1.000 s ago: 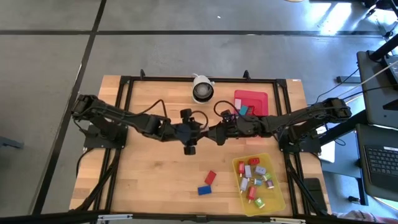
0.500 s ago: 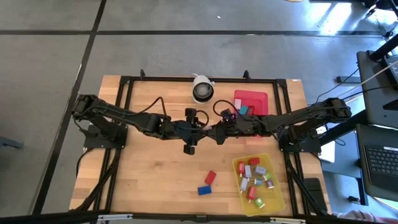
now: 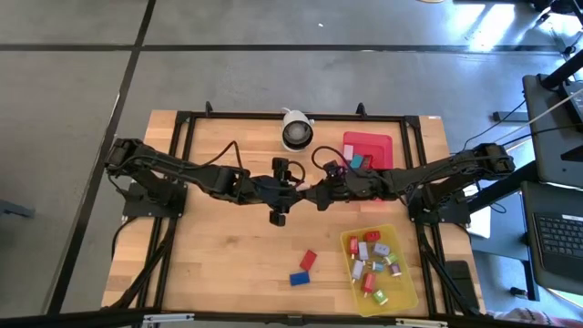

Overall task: Pick & Place Office items
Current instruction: Put the white charger adapter into the yellow bin

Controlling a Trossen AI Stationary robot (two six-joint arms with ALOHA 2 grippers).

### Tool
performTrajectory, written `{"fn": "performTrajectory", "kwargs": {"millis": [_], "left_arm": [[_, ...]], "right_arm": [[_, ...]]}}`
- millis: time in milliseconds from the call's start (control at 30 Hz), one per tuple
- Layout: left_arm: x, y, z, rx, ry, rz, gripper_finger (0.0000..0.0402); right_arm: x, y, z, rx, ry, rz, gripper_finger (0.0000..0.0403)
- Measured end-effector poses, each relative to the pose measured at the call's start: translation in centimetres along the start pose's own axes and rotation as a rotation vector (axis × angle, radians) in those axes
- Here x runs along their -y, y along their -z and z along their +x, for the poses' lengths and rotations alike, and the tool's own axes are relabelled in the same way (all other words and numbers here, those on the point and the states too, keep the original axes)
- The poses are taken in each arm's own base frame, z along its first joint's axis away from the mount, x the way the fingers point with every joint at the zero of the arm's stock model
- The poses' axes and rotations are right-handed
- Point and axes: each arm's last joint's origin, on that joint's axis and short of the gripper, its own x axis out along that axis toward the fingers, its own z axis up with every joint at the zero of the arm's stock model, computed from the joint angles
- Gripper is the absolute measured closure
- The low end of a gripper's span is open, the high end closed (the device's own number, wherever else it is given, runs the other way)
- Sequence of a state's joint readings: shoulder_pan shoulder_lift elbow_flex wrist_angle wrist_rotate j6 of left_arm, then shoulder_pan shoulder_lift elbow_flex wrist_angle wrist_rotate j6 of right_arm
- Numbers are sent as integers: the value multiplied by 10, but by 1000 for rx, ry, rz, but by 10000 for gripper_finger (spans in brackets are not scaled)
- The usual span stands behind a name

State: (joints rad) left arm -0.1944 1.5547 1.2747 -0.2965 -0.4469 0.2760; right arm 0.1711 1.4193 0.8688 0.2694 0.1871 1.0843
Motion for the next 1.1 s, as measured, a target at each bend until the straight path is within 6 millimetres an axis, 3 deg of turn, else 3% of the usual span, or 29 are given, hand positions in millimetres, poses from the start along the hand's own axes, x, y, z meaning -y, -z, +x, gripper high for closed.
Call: {"fn": "performTrajectory", "kwargs": {"millis": [367,633,867,1100], "left_arm": [[0,1,0,-9,-13,-156,176],[1,0,-1,-7,-14,-343,137],[2,1,-1,-11,-5,-492,112],[1,1,-1,-11,-48,-527,112]], "right_arm": [[3,-5,1,-22,-10,-12,285],[13,-17,-4,-102,33,-54,285],[20,-18,-32,-296,130,-104,285],[16,22,-75,-719,208,-143,285]]}}
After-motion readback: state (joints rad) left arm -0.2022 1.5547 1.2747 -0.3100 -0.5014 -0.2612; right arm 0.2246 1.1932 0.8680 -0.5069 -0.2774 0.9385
